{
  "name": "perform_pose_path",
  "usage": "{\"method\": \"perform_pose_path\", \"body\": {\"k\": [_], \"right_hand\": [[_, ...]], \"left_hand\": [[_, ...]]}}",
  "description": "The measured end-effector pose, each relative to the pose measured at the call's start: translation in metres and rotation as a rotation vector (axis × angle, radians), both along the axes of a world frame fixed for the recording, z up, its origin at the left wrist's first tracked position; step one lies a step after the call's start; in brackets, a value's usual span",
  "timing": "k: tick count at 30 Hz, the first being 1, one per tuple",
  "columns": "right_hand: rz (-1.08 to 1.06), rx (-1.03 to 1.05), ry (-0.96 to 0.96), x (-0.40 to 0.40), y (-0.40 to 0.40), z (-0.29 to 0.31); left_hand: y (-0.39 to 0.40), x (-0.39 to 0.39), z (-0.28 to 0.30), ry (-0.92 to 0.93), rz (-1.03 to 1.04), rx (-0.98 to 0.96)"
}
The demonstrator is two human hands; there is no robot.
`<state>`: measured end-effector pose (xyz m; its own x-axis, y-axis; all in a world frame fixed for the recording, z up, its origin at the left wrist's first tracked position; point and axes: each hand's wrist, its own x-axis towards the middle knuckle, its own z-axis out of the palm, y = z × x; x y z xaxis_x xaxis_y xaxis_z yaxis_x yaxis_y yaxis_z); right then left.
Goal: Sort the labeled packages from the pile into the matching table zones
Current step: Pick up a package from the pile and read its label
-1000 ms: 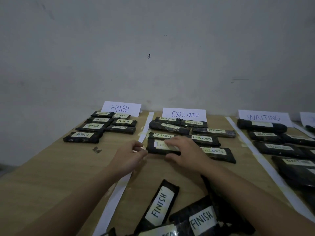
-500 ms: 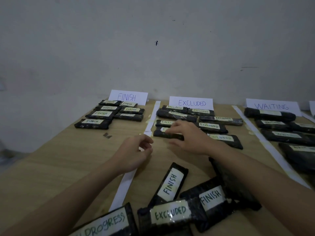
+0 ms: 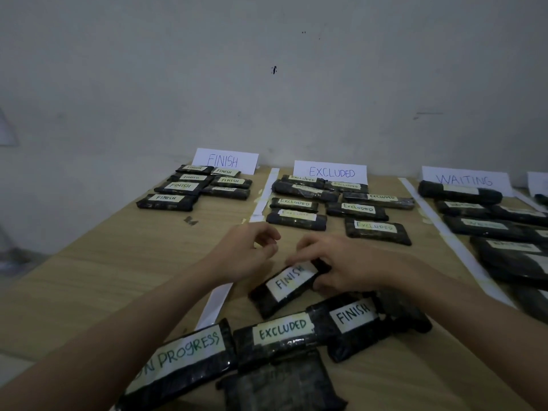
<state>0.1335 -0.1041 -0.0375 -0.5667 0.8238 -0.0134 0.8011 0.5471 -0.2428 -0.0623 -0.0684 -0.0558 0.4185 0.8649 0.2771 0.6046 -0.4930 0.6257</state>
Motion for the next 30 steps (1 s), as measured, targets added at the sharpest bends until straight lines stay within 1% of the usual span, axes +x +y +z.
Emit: {"method": "perform_pose_path", "body": {"k": [2,5,7,9,11,16,20,24,30], "right_hand": [[-0.084,0.11,0.097,0.008,0.003,0.001],[-0.194,0.292,0.249,0.02,0.007,-0.001],[-0.234,0.37,0.285,0.024,0.007,-0.003],[-0.26,0.406,0.287,0.024,0.01,-0.005],[-0.282,0.409,0.281,0.02,0.016,-0.006],[-0.274,0.41,0.238,-0.006,0.044,-0.003],[-0.27,0.355,0.182,-0.045,0.075,0.001],[-0.237,0.284,0.153,-0.083,0.113,-0.002],[-0.28,0.236,0.125,-0.122,0.164,-0.022]], "left_hand": [[0.003,-0.001,0.003,-0.027,0.017,-0.005],[0.007,-0.003,0.007,-0.117,0.067,-0.071],[0.011,-0.005,0.008,-0.193,0.102,-0.122],[0.016,-0.01,0.008,-0.222,0.122,-0.136],[0.021,-0.018,0.006,-0.172,0.136,-0.094],[0.034,-0.054,-0.009,0.072,0.198,0.067],[0.04,-0.084,-0.023,0.199,0.241,0.089],[0.04,-0.098,-0.038,0.243,0.25,0.118],[0.038,-0.1,-0.047,0.23,0.249,0.168]]}}
